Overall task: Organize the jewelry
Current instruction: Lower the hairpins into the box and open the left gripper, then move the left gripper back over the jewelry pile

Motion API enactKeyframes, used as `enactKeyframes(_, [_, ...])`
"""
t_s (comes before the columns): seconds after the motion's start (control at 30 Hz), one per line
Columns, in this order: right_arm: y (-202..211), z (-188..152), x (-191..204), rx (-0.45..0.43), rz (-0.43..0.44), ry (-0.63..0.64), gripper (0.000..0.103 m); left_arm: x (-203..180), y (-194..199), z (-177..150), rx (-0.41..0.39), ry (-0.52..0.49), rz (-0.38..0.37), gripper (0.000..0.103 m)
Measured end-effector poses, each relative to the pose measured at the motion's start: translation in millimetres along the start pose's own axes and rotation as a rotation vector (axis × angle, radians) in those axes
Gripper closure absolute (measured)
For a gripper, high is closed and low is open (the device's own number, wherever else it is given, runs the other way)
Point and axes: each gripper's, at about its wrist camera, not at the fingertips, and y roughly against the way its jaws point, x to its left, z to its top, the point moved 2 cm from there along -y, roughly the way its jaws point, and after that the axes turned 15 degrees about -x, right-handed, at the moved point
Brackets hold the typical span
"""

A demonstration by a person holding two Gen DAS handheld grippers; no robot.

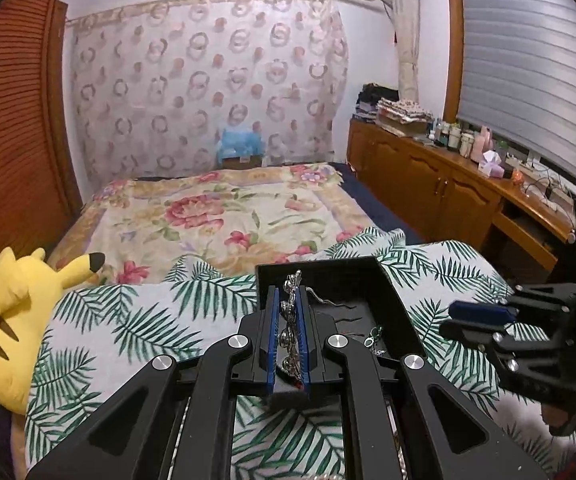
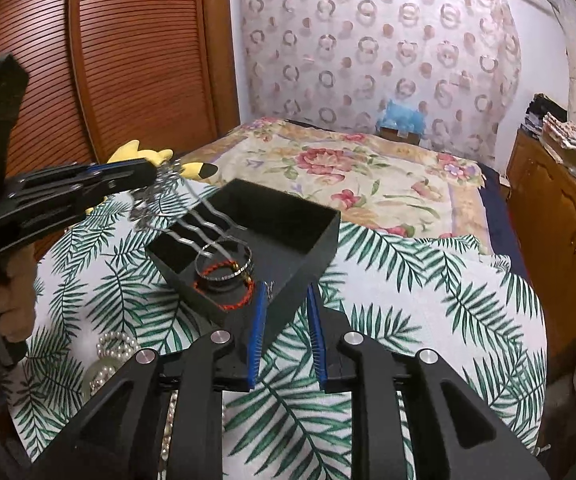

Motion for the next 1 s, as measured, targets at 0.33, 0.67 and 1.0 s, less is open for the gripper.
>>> enactKeyframes(0.33, [5.9,-18.1,-4.0,0.014,0.008,-0.015,0.080,-17.6,-30.4,-4.3,0.048,-0.013,-0.010,0.096])
enactKeyframes(0.67, [11.1,-32.2,-5.0,0.023,0.014,-0.031,0.080,-27.6,-31.8,-13.2,0.097,-0.019,-0.050,0.088])
enactKeyframes(1.0, [21.7,-48.5,13.4,0.030,0.048,-0.035,0.080,-19.5,21.4,-25.6,0.087,-0.062,-0.067,0.059])
